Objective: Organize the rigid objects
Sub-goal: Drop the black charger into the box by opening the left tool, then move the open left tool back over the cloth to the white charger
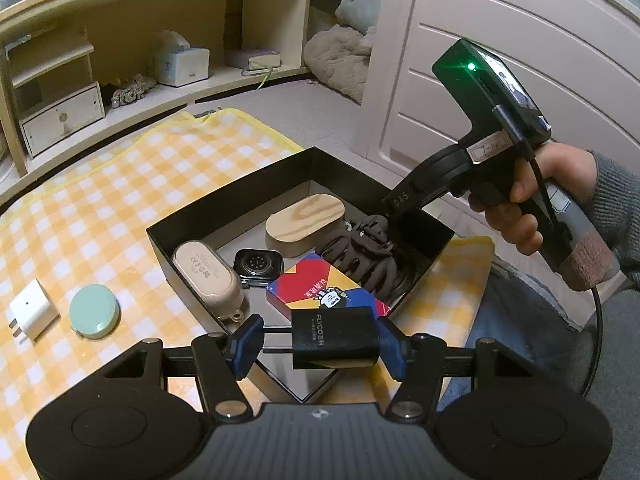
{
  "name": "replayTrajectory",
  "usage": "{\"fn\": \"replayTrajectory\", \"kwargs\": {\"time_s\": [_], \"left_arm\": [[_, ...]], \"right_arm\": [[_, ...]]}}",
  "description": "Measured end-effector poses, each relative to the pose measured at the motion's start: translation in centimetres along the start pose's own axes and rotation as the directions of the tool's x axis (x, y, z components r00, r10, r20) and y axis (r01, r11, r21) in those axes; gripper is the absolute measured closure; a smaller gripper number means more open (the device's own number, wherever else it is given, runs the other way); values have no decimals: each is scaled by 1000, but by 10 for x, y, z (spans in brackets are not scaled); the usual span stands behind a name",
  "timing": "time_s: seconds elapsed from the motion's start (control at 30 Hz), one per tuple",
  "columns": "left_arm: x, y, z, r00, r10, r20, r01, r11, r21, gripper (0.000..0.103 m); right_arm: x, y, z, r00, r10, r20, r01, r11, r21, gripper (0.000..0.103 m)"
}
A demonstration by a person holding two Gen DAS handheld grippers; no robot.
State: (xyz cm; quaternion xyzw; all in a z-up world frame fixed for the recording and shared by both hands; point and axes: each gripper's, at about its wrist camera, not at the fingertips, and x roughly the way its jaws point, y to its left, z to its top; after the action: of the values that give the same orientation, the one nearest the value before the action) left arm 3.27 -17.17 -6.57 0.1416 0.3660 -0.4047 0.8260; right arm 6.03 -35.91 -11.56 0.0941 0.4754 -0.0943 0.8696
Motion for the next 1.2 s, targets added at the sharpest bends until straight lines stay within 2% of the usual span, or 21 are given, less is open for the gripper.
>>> {"fn": "replayTrajectory", "kwargs": {"time_s": [0.33,0.47,1.13,1.2], "left_arm": [[-1,4,1,998,55,14,-55,998,8,40],[-3,5,1,999,52,13,-52,999,2,34],[-7,6,1,1000,28,-10,-28,999,-26,33],[-7,7,1,1000,27,-9,-28,999,-27,28]], "right_arm": [[0,0,0,1000,1,0,-1,1000,0,98],[0,1,0,1000,0,0,0,1000,1,98],[0,-2,0,1000,6,-1,-6,1000,8,98],[0,-2,0,1000,7,-1,-7,1000,9,98]]}}
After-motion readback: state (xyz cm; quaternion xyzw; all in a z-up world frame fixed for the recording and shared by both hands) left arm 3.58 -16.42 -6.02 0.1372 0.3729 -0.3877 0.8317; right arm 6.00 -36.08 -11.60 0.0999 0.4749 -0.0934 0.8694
